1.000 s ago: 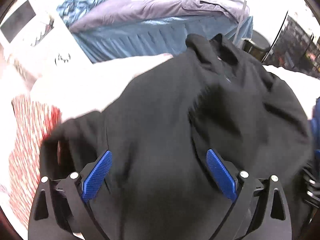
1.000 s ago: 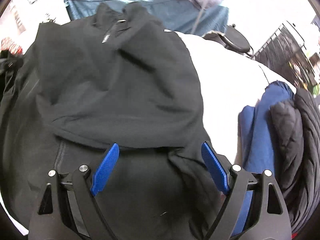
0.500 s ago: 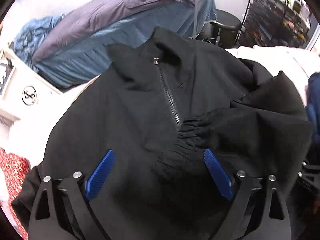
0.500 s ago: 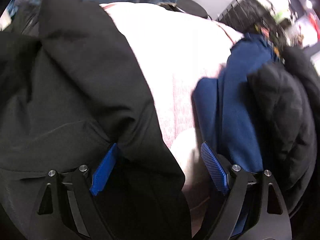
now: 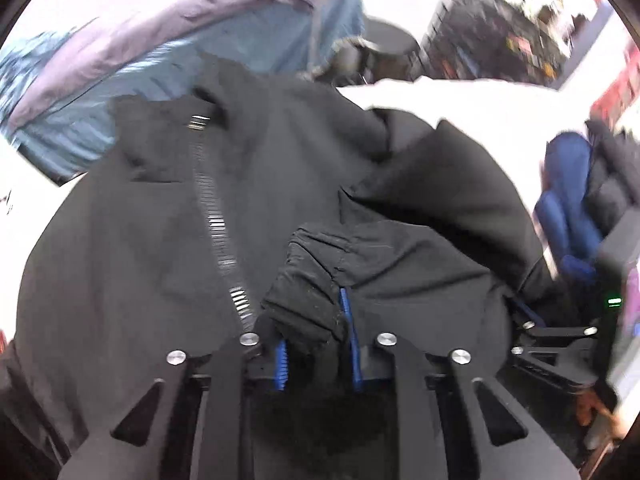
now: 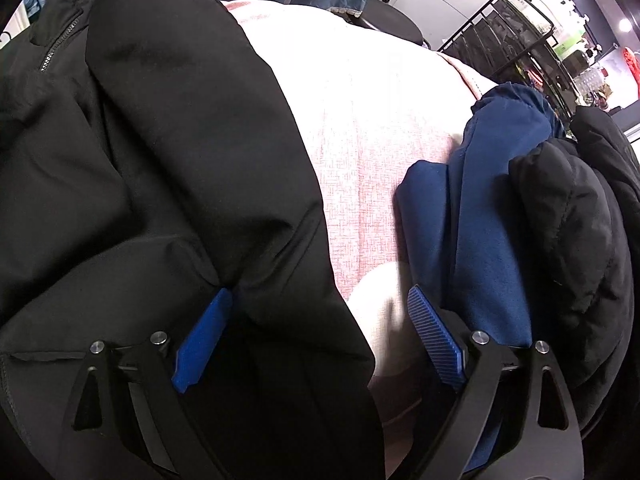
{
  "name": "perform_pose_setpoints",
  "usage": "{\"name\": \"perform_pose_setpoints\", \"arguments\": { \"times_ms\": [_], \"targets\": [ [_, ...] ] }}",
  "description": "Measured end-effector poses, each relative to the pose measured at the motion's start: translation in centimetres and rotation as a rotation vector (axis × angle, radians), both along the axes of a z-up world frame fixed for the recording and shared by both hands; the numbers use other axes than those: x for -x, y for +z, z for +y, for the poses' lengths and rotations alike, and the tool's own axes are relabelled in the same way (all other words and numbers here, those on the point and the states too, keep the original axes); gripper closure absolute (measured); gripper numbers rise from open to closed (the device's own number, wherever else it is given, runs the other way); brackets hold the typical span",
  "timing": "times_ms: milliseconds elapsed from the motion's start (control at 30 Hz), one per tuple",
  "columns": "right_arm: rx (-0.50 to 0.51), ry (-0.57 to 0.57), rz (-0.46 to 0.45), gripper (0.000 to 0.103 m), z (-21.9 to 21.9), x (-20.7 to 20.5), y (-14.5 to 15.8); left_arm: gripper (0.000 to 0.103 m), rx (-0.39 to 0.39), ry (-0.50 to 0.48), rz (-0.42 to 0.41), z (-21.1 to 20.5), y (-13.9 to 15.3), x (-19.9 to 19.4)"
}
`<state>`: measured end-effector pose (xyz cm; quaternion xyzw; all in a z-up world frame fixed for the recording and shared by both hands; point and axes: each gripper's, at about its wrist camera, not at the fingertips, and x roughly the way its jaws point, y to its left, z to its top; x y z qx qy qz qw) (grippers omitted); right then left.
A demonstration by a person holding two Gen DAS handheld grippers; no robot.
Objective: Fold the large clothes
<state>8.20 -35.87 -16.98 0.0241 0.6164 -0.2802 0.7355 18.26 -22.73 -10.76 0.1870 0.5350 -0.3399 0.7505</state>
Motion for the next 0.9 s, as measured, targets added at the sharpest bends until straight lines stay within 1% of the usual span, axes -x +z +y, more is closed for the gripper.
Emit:
{"name": "perform_pose_setpoints", "arguments": {
  "times_ms": [33, 67, 133, 167, 200, 233, 300, 333, 367, 433, 500, 567, 633, 700, 733, 767, 800, 833, 867, 900],
  "targets": [
    [0.000, 0.000, -0.001, 0.015, 0.0, 0.0, 0.0, 0.083, 0.013, 0.046, -0.023, 1.7, 0.9, -0.1],
    [0.000, -0.001, -0.001, 0.015, 0.0, -0.1, -0.1, 0.084, 0.011, 0.105, -0.056, 3.7, 1.8, -0.3],
    [-0.003, -0.002, -0.003, 0.015, 0.1, -0.2, 0.0, 0.084, -0.009, 0.242, -0.124, 7.8, 3.2, -1.1],
    [-0.007, -0.001, -0.005, 0.015, 0.1, -0.1, 0.0, 0.084, -0.027, 0.297, -0.142, 9.5, 3.4, -1.6],
    [-0.027, 0.004, -0.014, 0.010, 0.0, -0.1, 0.0, 0.083, -0.048, 0.353, -0.145, 11.5, 3.6, -1.8],
    [-0.083, 0.015, -0.024, 0.007, 0.1, -0.3, -0.2, 0.083, -0.062, 0.412, -0.102, 14.1, 3.0, -1.5],
    [-0.123, 0.016, -0.025, 0.007, 0.5, -0.6, -0.3, 0.081, -0.099, 0.468, -0.047, 16.9, 1.8, -0.9],
    [-0.119, 0.015, -0.020, 0.007, 0.6, -0.7, -0.2, 0.078, -0.133, 0.484, -0.018, 18.0, 0.7, 0.2],
    [-0.108, 0.009, -0.014, 0.007, 0.8, -0.9, -0.1, 0.072, -0.154, 0.485, -0.002, 18.3, -0.1, 0.9],
    [-0.132, -0.007, -0.039, 0.007, 0.8, -0.7, 0.4, 0.060, -0.195, 0.505, 0.005, 19.5, -1.3, 2.4],
    [-0.148, -0.025, -0.112, 0.007, 0.7, -0.3, 2.0, 0.041, -0.189, 0.534, 0.012, 20.6, -1.6, 2.7],
    [-0.129, -0.001, -0.189, 0.007, 1.1, 0.0, 4.0, 0.038, -0.177, 0.566, 0.026, 21.2, -1.7, 2.3],
    [-0.091, 0.061, -0.244, 0.007, 1.9, -0.4, 5.8, 0.038, -0.171, 0.578, 0.051, 21.7, -2.0, 1.6],
    [-0.070, 0.123, -0.267, 0.007, 2.2, -1.6, 7.0, 0.038, -0.187, 0.587, 0.051, 21.8, -2.2, 0.7],
    [-0.066, 0.134, -0.265, 0.007, 1.8, -2.5, 7.3, 0.038, -0.189, 0.587, 0.050, 20.5, -2.4, 1.3],
    [-0.090, 0.124, -0.263, 0.009, 0.9, -3.6, 7.3, 0.038, -0.187, 0.584, 0.056, 20.5, -2.4, 1.0],
    [-0.133, 0.104, -0.268, 0.014, 0.2, -4.4, 7.2, 0.038, -0.188, 0.579, 0.063, 20.4, -2.4, 0.7],
    [-0.220, 0.056, -0.277, 0.017, -1.3, -5.6, 6.8, 0.038, -0.197, 0.574, 0.066, 20.3, -2.4, 0.6],
    [-0.292, 0.014, -0.286, 0.019, -1.9, -6.3, 6.4, 0.038, -0.203, 0.570, 0.063, 20.2, -2.2, 0.8],
    [-0.374, -0.036, -0.296, 0.025, -3.2, -7.0, 5.8, 0.038, -0.208, 0.564, 0.060, 20.2, -2.2, 0.8]
  ]
}}
